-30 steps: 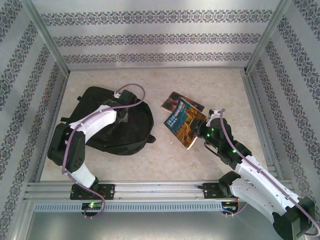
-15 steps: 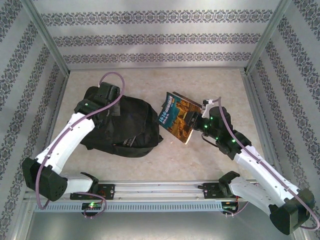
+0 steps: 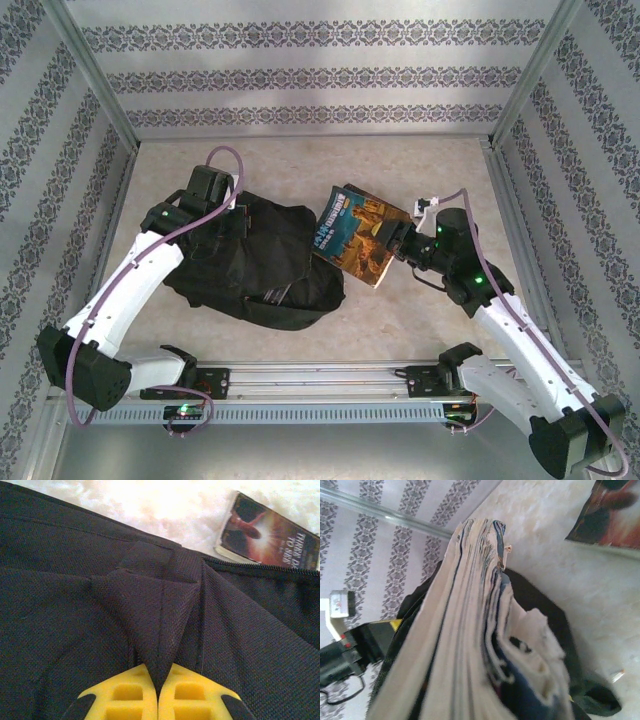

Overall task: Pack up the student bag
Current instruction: Open the student bag at the middle-left of the table.

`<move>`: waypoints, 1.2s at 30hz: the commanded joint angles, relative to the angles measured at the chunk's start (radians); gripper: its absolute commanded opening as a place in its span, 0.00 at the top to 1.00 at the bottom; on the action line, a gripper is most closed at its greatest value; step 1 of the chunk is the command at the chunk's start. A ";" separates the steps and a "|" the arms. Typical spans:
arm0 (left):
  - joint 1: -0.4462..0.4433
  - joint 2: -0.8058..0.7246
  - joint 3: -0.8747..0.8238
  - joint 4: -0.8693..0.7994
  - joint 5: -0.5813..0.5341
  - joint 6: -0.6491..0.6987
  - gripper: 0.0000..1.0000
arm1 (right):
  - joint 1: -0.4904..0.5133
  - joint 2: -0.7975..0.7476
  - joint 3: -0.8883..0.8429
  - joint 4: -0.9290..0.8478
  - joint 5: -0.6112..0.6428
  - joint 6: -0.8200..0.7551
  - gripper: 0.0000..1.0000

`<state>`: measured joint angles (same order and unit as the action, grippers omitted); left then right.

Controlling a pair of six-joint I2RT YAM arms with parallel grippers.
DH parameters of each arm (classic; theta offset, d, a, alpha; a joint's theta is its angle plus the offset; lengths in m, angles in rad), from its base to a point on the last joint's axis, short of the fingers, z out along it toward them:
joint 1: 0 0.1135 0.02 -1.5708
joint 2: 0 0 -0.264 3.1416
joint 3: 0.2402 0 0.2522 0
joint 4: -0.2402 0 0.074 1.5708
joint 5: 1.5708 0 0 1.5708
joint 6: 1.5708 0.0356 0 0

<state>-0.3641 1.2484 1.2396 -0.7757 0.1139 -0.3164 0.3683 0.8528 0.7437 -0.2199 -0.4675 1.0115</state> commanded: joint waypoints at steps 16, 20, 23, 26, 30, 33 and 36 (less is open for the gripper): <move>-0.018 -0.035 0.068 0.062 0.223 -0.069 0.44 | 0.006 0.062 -0.054 0.402 -0.246 0.400 1.00; -0.103 -0.080 0.052 0.067 0.248 -0.132 0.36 | 0.017 0.077 -0.068 0.445 -0.232 0.421 1.00; -0.207 -0.076 0.054 0.087 0.204 -0.159 0.34 | 0.026 0.096 -0.069 0.466 -0.229 0.427 1.00; -0.309 -0.024 0.086 0.074 0.125 -0.188 0.34 | 0.036 0.107 -0.063 0.474 -0.225 0.426 1.00; -0.406 0.042 0.131 0.028 -0.032 -0.282 0.34 | 0.050 0.104 -0.060 0.472 -0.208 0.417 1.00; -0.453 0.116 0.221 -0.125 -0.192 -0.349 0.35 | 0.055 0.097 -0.064 0.468 -0.196 0.414 1.00; -0.473 0.140 0.249 -0.193 -0.260 -0.366 0.37 | 0.058 0.095 -0.070 0.476 -0.189 0.414 1.00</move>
<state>-0.8177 1.3853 1.4494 -0.8326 0.0002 -0.6163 0.4110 0.9714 0.6731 0.1486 -0.6598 1.4158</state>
